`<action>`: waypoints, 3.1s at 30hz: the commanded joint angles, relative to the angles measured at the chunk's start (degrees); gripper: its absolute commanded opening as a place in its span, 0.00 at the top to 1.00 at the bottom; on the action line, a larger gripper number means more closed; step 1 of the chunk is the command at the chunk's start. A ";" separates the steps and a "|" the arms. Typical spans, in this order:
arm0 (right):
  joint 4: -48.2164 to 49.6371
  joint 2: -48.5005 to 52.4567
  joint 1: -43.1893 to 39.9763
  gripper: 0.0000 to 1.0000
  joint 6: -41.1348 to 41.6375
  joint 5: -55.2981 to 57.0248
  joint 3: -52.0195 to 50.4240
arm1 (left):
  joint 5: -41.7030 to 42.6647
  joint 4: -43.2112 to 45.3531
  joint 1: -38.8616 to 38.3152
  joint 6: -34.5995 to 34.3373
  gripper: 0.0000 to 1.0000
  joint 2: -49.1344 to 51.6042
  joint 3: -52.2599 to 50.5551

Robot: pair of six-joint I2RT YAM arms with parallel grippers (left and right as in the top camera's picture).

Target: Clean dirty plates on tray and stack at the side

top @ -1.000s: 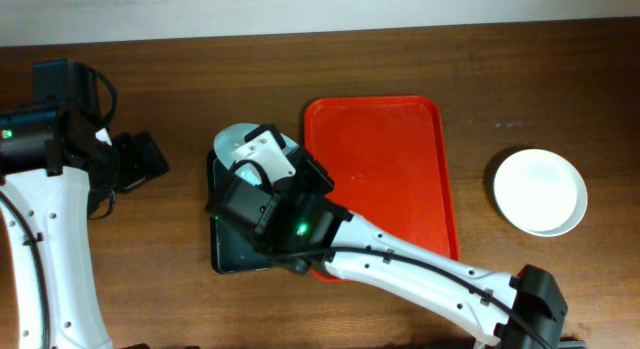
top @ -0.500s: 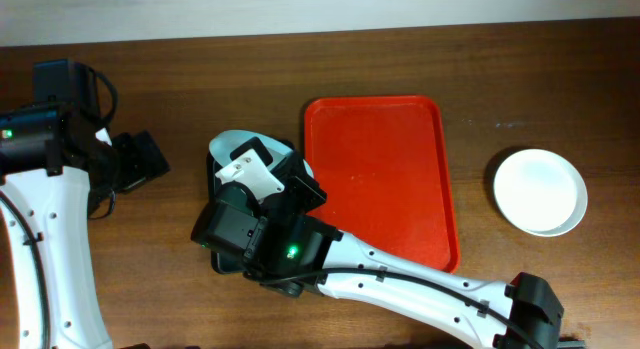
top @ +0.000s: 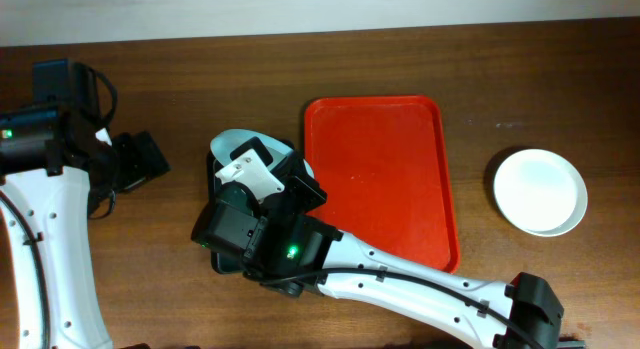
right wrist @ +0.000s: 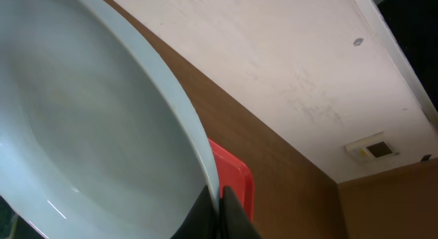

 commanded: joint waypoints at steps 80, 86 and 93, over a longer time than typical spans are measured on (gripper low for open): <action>-19.37 -59.36 -62.88 0.02 -13.68 -84.50 -20.81 | 0.59 0.07 0.24 0.07 0.01 -0.72 0.20; -1.75 -71.73 -59.04 0.02 -28.09 -81.33 -31.45 | 0.59 0.04 0.24 0.07 0.01 -0.72 0.20; 11.50 -89.50 -59.10 0.02 -27.61 -77.13 -59.54 | 0.57 0.07 0.24 0.07 0.01 -0.72 0.20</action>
